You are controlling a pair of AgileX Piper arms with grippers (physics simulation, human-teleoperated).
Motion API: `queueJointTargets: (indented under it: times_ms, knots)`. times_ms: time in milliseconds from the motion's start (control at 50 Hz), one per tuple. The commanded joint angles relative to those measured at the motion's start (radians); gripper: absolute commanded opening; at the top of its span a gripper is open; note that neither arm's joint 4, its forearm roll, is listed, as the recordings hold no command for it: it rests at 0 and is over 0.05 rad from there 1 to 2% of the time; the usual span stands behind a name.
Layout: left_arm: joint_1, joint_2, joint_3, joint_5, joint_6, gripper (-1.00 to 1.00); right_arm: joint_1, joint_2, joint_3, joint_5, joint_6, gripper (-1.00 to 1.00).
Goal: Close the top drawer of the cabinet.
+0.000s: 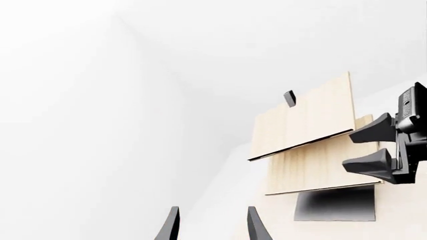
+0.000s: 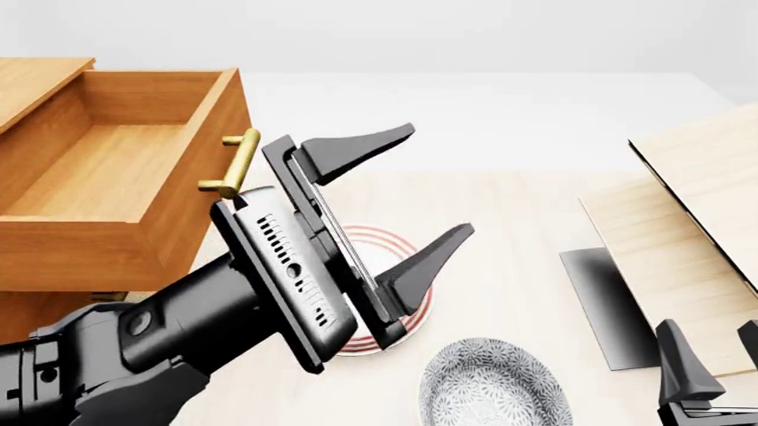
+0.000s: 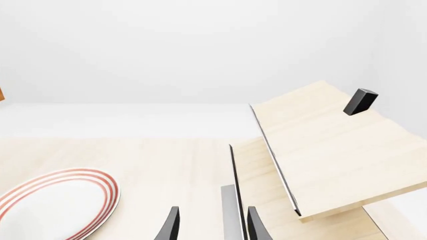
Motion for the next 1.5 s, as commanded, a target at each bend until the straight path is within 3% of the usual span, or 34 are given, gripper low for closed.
queueJointTargets:
  times_ms: [20,260,420,560,680,720,960,1240,1500]
  knots:
    - [0.046,0.063,0.031,0.018,0.100,1.00,0.000,0.000,0.000,0.000,0.000,1.00]
    - [0.172,0.088,0.017,0.058,0.145,1.00,0.000,0.000,0.000,0.000,0.000,1.00]
    - [0.297,0.134,-0.099,0.060,0.153,1.00,0.000,0.000,0.000,0.000,0.000,1.00]
    - [0.374,0.178,-0.113,0.085,0.140,1.00,0.000,0.000,0.000,0.000,0.000,1.00]
    - [0.471,0.249,-0.122,0.067,0.181,1.00,0.000,0.000,0.000,0.000,0.000,1.00]
    - [0.457,0.261,-0.090,0.051,0.229,1.00,0.000,0.000,0.000,0.000,0.000,1.00]
    - [0.568,0.332,-0.054,0.019,0.325,1.00,0.000,0.000,0.000,0.000,0.000,1.00]
    - [0.646,0.247,-0.008,0.057,0.333,1.00,0.000,0.000,0.000,0.000,0.000,1.00]
    - [0.724,0.241,0.017,0.043,0.388,1.00,0.000,0.000,0.000,0.000,0.000,1.00]
